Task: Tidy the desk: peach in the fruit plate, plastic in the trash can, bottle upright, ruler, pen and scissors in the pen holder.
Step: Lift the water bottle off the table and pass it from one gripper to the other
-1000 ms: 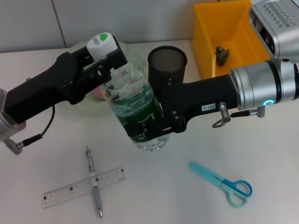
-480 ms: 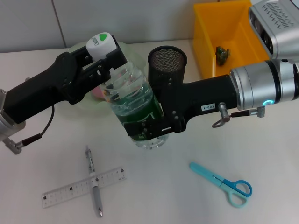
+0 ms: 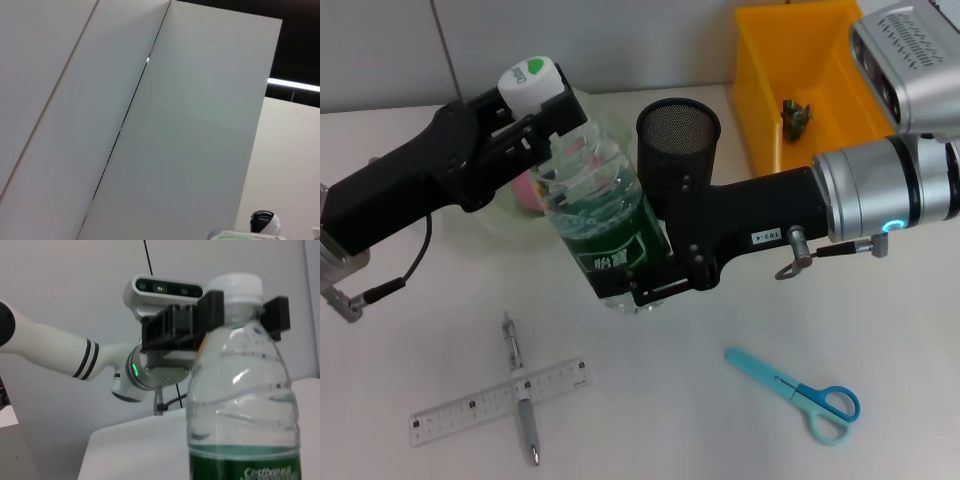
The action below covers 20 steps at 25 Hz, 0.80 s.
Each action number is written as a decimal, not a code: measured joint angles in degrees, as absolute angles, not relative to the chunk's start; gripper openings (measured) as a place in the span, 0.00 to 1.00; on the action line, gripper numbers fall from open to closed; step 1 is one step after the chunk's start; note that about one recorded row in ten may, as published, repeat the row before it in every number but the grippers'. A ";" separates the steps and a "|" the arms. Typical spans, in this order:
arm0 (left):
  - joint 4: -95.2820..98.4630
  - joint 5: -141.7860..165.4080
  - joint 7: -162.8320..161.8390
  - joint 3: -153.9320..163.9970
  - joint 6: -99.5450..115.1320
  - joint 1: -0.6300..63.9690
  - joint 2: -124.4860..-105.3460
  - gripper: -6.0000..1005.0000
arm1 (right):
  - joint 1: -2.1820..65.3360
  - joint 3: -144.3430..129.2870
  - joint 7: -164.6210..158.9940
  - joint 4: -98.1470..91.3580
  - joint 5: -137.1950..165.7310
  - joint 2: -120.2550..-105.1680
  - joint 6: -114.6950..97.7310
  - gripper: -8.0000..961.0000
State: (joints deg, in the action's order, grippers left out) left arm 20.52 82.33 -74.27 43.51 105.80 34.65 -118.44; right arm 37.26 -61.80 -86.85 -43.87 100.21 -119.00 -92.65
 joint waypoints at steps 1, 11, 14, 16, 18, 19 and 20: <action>20.53 82.23 -74.28 43.51 105.80 34.71 -118.42 0.44 | 37.26 -61.80 -86.85 -43.87 100.21 -119.00 -92.65 0.81; 20.67 81.94 -74.89 43.52 105.76 35.28 -118.37 0.44 | 37.23 -62.66 -86.95 -42.90 101.95 -119.00 -91.30 0.81; 20.69 81.62 -74.95 43.51 105.74 35.31 -118.37 0.44 | 37.19 -62.69 -86.99 -42.52 102.36 -119.00 -91.03 0.81; 20.71 81.34 -75.04 43.50 105.74 35.32 -118.33 0.44 | 37.19 -62.70 -87.01 -42.09 102.83 -119.00 -90.76 0.81; 20.81 81.02 -75.41 43.44 105.73 35.34 -118.30 0.44 | 37.30 -62.75 -87.02 -41.38 103.44 -119.00 -90.63 0.81; 20.81 81.02 -75.41 43.44 105.73 35.34 -118.30 0.44 | 37.30 -62.75 -87.02 -41.38 103.44 -119.00 -90.63 0.81; 20.91 80.78 -75.57 43.37 105.73 35.35 -118.29 0.44 | 37.31 -62.81 -87.02 -41.17 103.75 -119.00 -90.54 0.81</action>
